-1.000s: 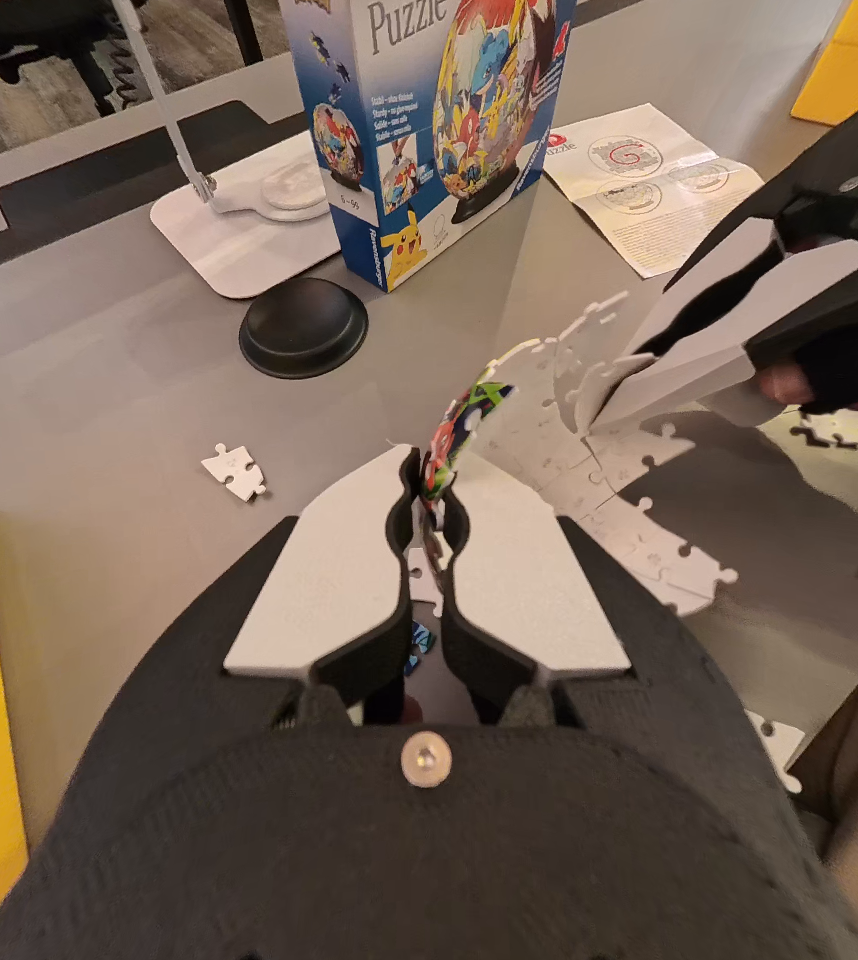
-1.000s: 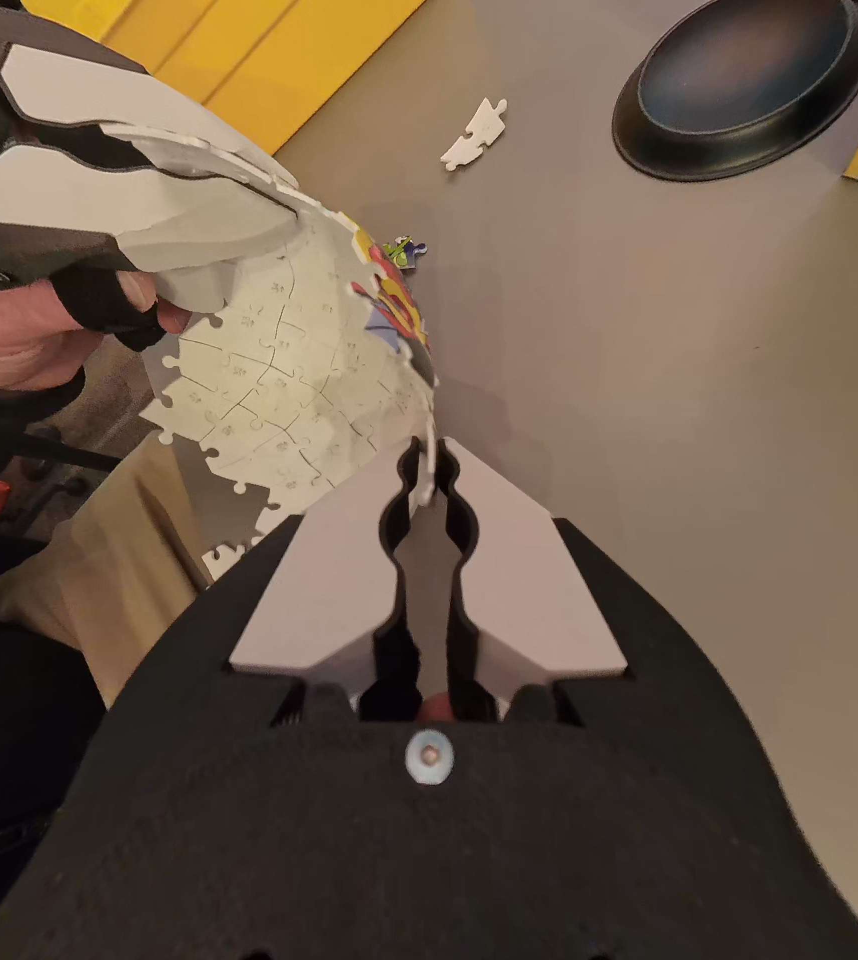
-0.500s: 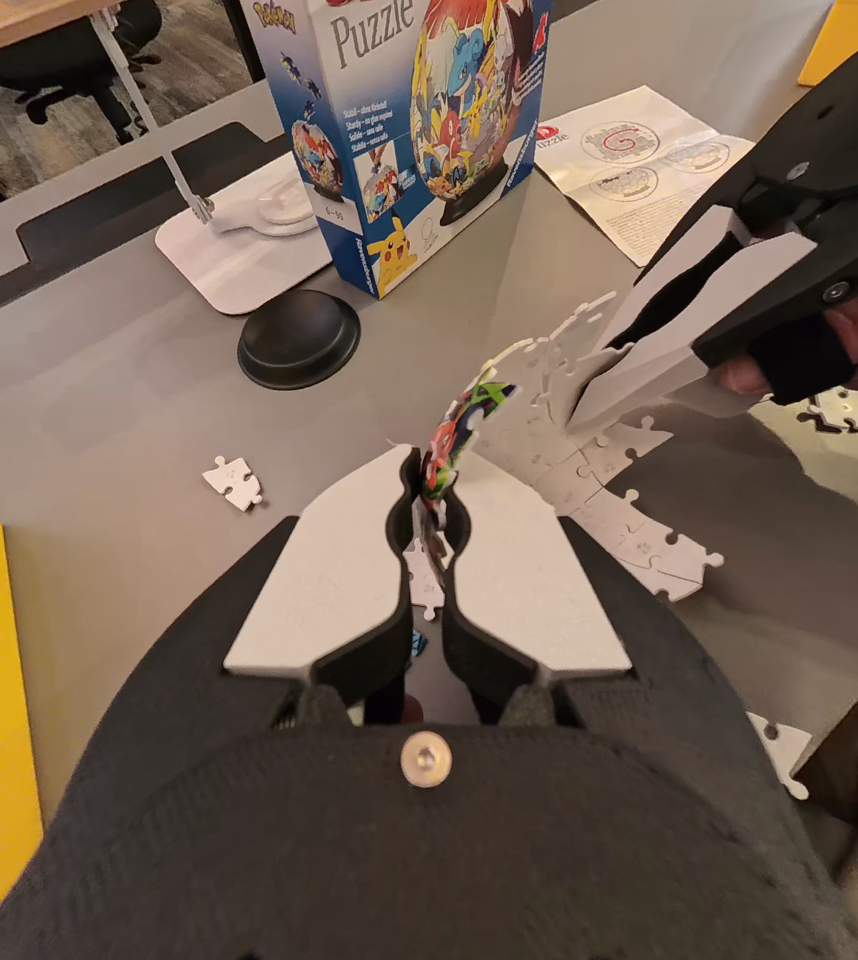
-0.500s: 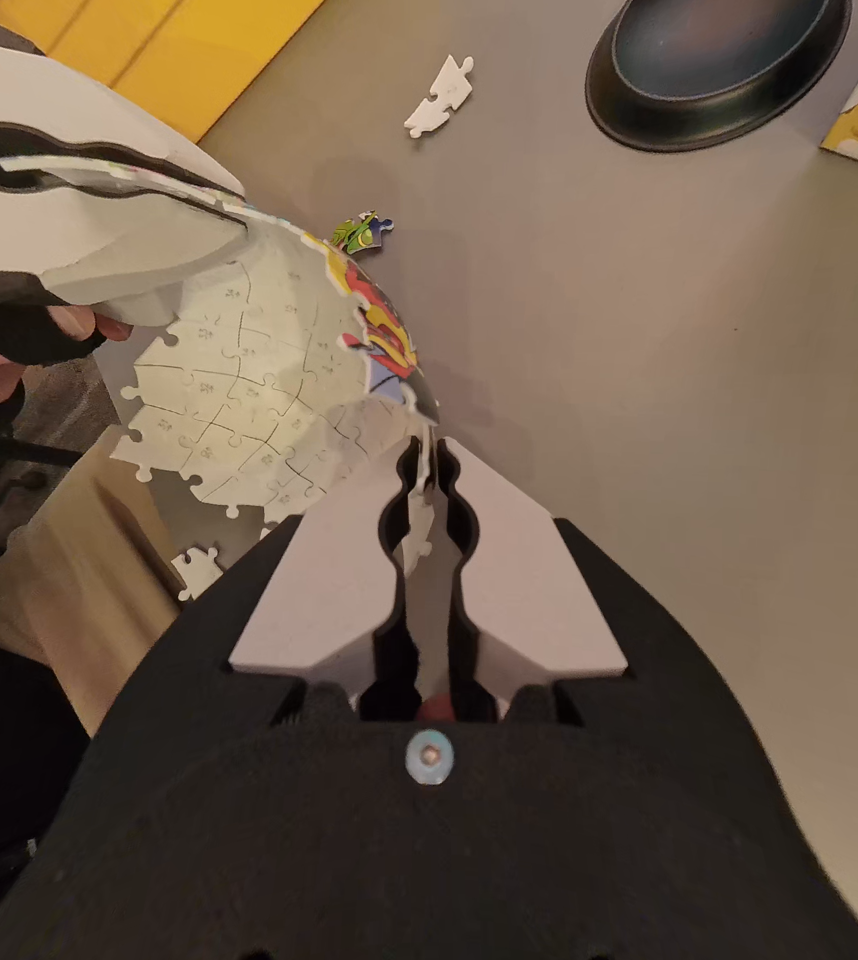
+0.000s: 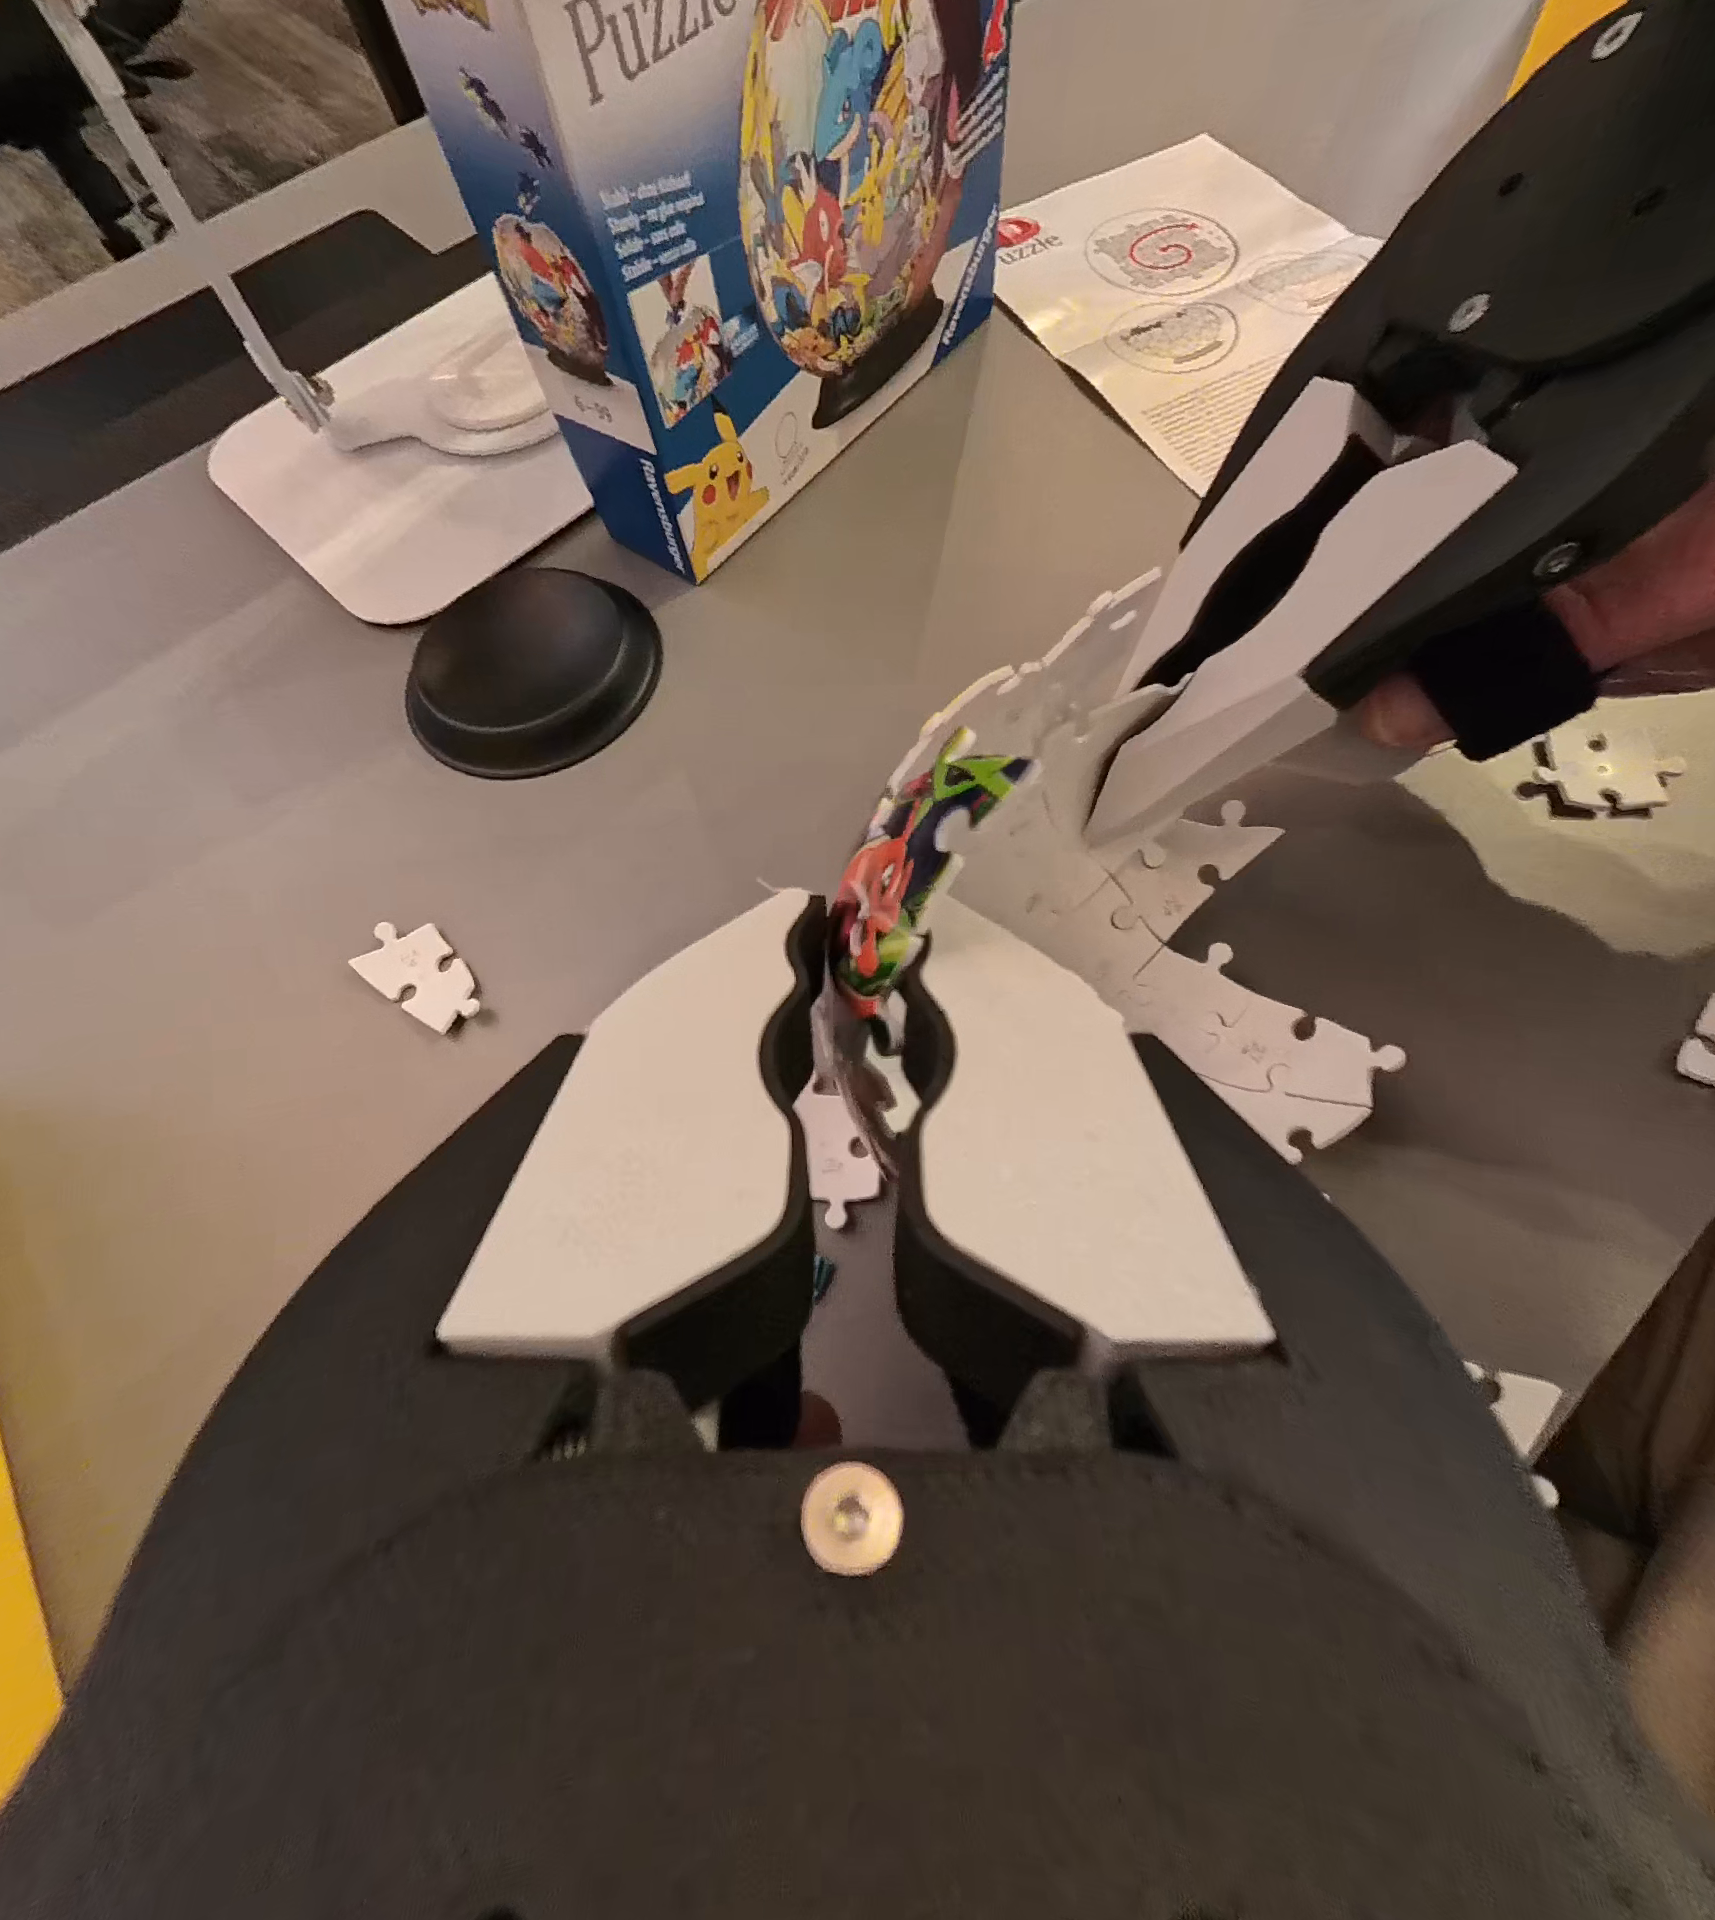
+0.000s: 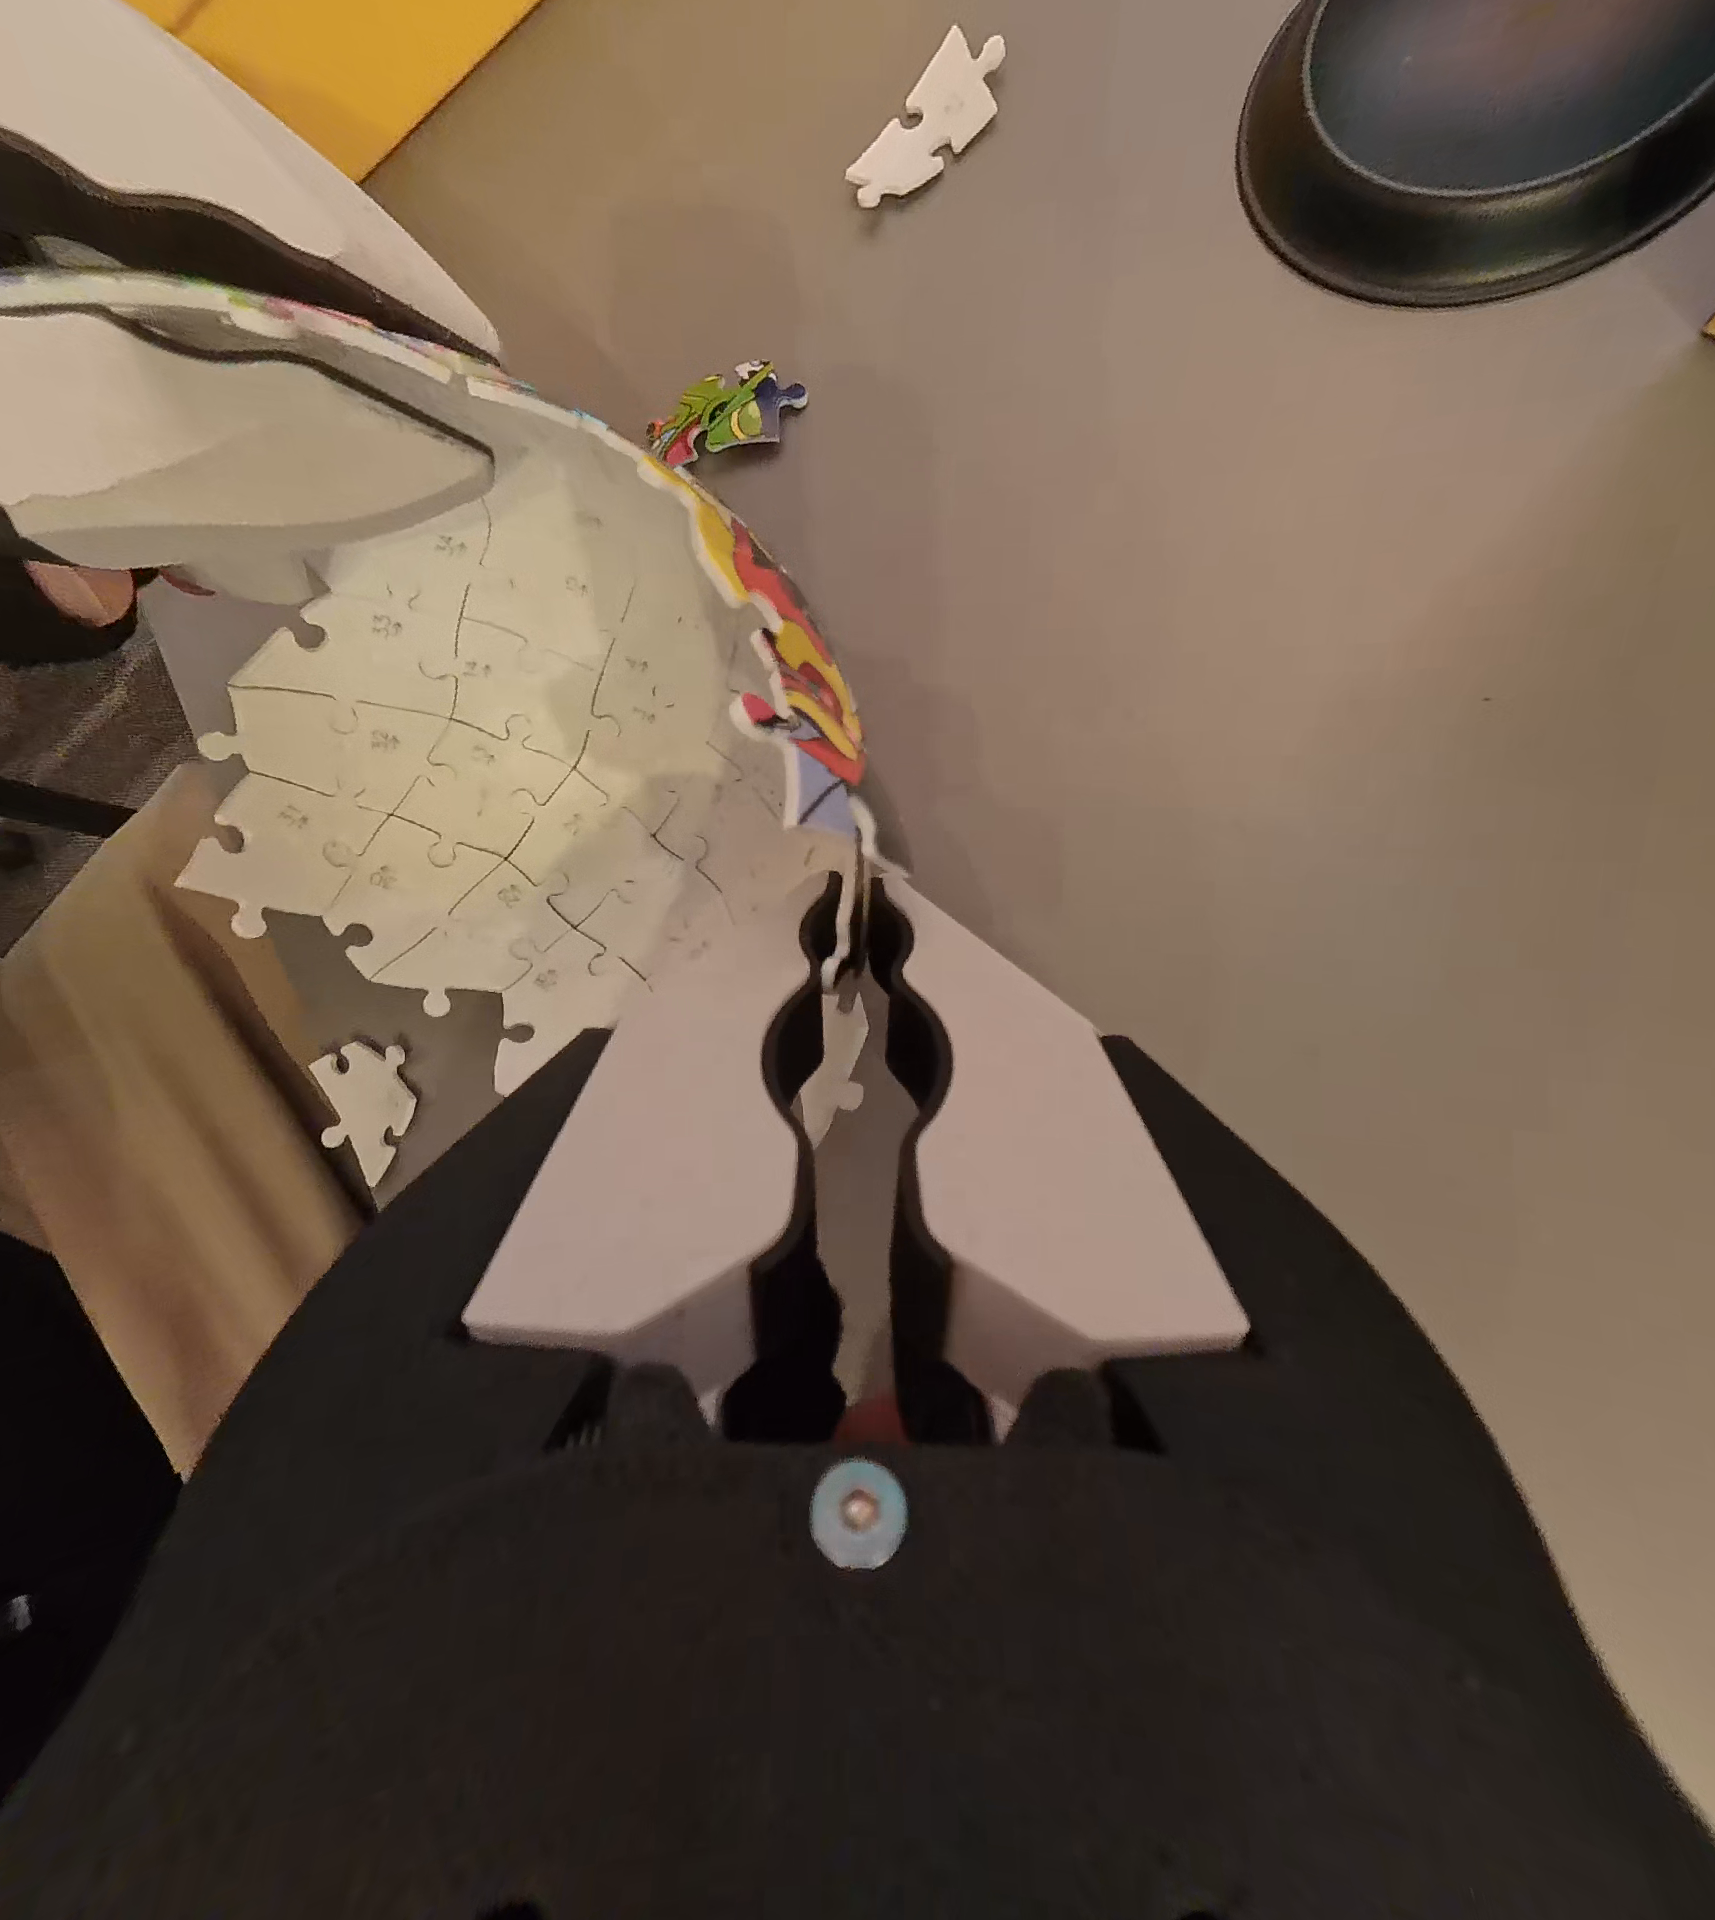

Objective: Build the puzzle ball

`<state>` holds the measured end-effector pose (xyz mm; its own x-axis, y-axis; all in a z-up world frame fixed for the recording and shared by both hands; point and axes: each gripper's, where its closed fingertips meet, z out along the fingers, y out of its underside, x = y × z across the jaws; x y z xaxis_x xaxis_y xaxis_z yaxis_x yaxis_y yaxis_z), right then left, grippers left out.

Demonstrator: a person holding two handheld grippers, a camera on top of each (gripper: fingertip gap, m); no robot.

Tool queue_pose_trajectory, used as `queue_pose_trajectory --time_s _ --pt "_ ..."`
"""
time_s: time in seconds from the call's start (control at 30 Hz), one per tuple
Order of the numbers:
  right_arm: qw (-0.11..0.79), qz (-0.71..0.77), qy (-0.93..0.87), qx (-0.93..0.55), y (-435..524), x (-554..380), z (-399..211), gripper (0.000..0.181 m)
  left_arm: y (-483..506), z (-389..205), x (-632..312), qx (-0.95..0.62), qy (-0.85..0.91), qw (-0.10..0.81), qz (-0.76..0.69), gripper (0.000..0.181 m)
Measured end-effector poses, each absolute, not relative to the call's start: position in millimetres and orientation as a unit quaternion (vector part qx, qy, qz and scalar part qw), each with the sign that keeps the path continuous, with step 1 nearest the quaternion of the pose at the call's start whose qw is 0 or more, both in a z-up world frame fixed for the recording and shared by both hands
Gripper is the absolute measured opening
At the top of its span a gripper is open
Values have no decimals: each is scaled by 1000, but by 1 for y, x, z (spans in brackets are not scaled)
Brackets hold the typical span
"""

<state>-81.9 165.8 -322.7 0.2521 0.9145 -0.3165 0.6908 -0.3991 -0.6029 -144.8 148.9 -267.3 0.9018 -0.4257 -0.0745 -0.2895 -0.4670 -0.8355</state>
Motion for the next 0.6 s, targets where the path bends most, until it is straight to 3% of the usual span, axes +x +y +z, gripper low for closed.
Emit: queue_pose_trajectory --time_s 0.17,0.27,0.6 --pt "159 336 -515 -772 168 -83 -326 2 145 -266 -141 -852 231 459 -102 19" --pt "153 333 -518 -773 169 -82 -332 2 142 -264 -140 -852 245 449 -115 37" --pt "148 340 -523 -768 168 -83 -331 2 160 -232 -134 -839 341 418 -77 61"
